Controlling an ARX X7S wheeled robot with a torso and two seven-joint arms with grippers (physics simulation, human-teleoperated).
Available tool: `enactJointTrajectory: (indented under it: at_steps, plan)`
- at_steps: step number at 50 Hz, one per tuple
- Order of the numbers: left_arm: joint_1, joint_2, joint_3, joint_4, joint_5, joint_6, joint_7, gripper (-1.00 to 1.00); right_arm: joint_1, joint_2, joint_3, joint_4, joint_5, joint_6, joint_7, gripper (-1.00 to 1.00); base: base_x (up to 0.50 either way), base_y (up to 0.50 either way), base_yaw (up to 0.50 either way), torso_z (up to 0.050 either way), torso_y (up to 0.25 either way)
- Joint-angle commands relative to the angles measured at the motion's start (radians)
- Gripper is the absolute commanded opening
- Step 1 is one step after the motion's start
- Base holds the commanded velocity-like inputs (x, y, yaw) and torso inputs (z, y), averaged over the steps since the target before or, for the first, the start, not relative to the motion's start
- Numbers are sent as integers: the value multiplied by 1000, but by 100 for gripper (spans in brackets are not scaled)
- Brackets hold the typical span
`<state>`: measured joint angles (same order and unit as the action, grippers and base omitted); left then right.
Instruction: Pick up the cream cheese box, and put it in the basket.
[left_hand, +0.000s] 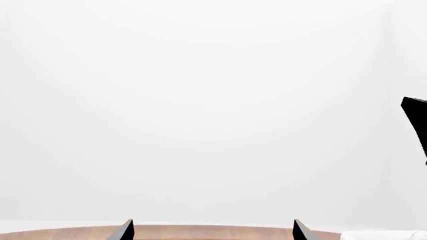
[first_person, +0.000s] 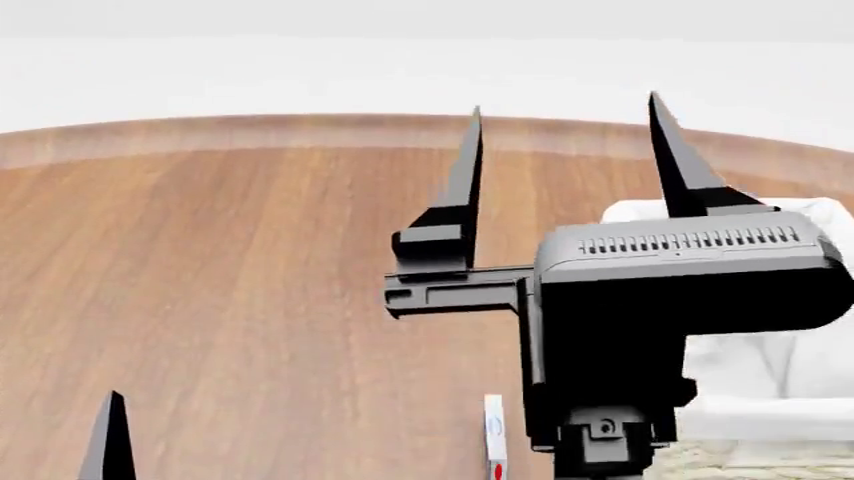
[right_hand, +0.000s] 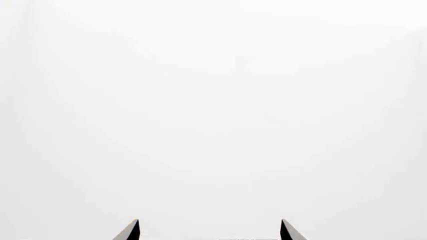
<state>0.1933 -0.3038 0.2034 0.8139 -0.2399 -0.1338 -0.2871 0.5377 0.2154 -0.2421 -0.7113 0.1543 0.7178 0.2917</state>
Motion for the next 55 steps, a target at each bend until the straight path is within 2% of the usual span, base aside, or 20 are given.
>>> enactJointTrajectory:
  at_steps: [1,7,8,12,18,27,32,38,44,46,47,55]
  plan:
    - [0,-9,-1,8,-11,2,-10,100,305,-54,-53,312,8,49,-40,100,0,0,0,0,0]
    - [-1,-13,4,11,-11,0,-14,100,428,-111,-79,586,4,-21,-61,100,0,0,0,0,0]
    - [1,-14,5,13,-11,2,-15,100,448,-127,-90,708,-10,-84,-61,100,0,0,0,0,0]
    - [0,-16,9,15,-14,0,-18,100,483,-163,-107,967,-18,-199,-67,100,0,0,0,0,0]
    - [0,-17,15,10,-9,5,-22,100,504,-200,-150,1228,-23,-332,-61,100,0,0,0,0,0]
    - [-3,-23,9,11,-20,7,-29,100,559,-214,-387,1593,162,-550,15,100,0,0,0,0,0]
    - [-3,-26,12,12,-20,6,-33,100,586,-214,-521,1683,281,-613,47,100,0,0,0,0,0]
    - [-7,-32,6,13,-29,5,-37,100,607,-215,-786,1810,526,-723,86,100,0,0,0,0,0]
    - [-7,-35,9,8,-31,10,-37,100,605,-215,-979,1885,710,-788,101,100,0,0,0,0,0]
    - [-7,-34,9,6,-35,9,-39,100,597,-215,-1022,1898,752,-807,103,100,0,0,0,0,0]
    - [-6,-33,-5,5,-98,17,-27,100,583,-215,-1039,1906,772,-818,101,100,0,0,0,0,0]
    - [5,-37,-2,3,-86,53,-23,100,535,-215,-1128,1938,939,-852,61,100,0,0,0,0,0]
